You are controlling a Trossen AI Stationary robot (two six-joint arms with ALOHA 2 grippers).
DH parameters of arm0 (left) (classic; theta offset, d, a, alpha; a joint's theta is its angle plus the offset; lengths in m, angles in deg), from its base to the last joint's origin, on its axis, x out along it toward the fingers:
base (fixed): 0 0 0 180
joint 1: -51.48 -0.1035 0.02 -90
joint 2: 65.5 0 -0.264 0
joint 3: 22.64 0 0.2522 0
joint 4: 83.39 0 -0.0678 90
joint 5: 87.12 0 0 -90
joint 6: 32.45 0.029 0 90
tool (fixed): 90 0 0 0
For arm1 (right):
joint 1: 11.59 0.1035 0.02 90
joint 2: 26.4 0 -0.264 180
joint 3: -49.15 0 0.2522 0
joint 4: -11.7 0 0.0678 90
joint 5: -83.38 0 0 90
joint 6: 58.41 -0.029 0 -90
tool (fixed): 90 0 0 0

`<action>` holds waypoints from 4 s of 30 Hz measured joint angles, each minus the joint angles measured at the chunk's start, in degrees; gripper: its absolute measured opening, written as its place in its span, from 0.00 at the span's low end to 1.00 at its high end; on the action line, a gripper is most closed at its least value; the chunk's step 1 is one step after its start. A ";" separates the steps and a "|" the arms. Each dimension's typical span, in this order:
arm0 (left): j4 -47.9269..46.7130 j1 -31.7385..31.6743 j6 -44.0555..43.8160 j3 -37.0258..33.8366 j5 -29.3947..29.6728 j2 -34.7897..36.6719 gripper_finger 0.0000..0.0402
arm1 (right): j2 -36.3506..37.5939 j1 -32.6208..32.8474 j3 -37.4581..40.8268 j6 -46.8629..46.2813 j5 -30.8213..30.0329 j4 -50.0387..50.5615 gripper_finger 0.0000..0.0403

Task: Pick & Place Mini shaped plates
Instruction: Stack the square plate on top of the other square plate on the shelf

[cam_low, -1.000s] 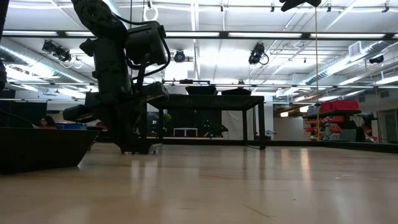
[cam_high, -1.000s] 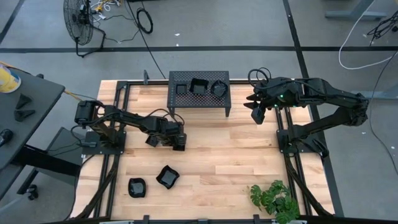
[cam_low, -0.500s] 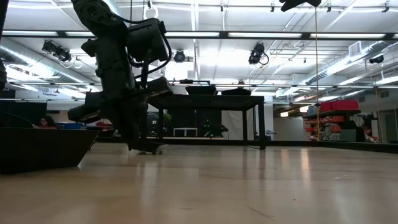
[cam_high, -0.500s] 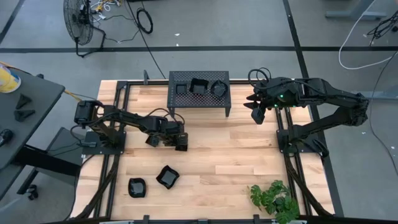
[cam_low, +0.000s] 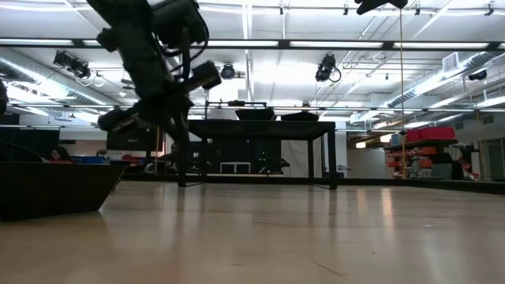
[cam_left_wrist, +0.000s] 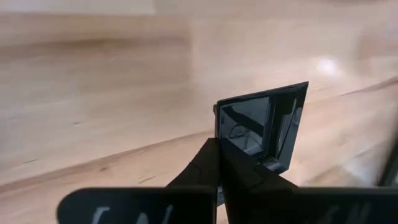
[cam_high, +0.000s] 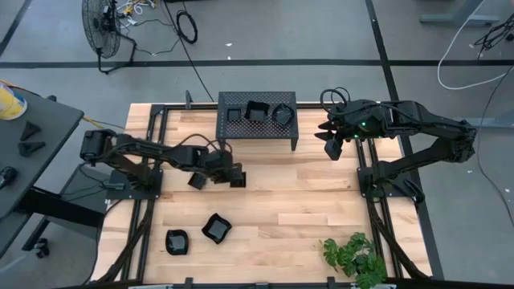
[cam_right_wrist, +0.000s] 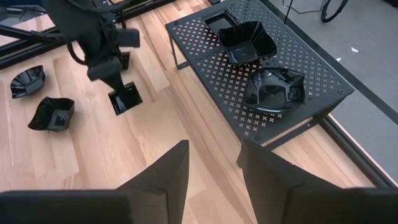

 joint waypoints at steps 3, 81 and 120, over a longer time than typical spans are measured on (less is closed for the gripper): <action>0.69 -0.56 -0.33 0.00 1.94 2.96 0.02 | 0.00 0.00 0.00 0.00 0.00 -0.06 0.37; -26.72 -43.82 39.53 36.24 -17.01 -8.83 0.02 | 0.02 -0.02 0.02 -13.38 -2.03 -2.14 0.37; -28.29 -43.50 41.97 36.13 -15.89 -12.38 0.02 | 0.02 -0.02 0.02 -14.86 -2.54 -2.14 0.37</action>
